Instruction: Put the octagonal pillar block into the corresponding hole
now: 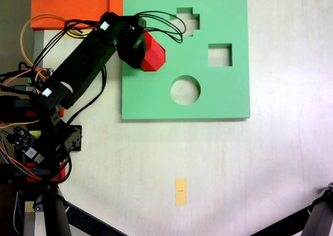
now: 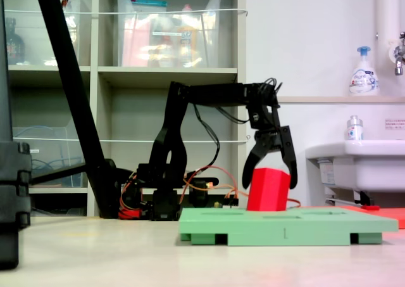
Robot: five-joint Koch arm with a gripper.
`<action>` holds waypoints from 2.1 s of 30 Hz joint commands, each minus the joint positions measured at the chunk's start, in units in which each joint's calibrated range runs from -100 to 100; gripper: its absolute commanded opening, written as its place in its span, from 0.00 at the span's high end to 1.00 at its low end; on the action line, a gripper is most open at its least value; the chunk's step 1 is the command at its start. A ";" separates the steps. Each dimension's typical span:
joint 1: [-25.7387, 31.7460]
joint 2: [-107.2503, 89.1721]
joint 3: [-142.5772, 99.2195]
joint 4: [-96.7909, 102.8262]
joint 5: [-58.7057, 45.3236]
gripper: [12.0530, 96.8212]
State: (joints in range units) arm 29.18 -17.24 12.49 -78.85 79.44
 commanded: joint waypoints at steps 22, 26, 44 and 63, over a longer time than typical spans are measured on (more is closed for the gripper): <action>-1.42 -0.36 -1.03 2.16 -0.29 0.56; -1.61 -0.36 -1.33 2.16 -0.44 0.53; -1.81 -1.90 -2.32 2.16 -0.73 0.17; -5.42 -21.17 6.85 -7.86 -12.21 0.01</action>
State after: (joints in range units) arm 24.88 -33.52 16.61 -85.22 70.01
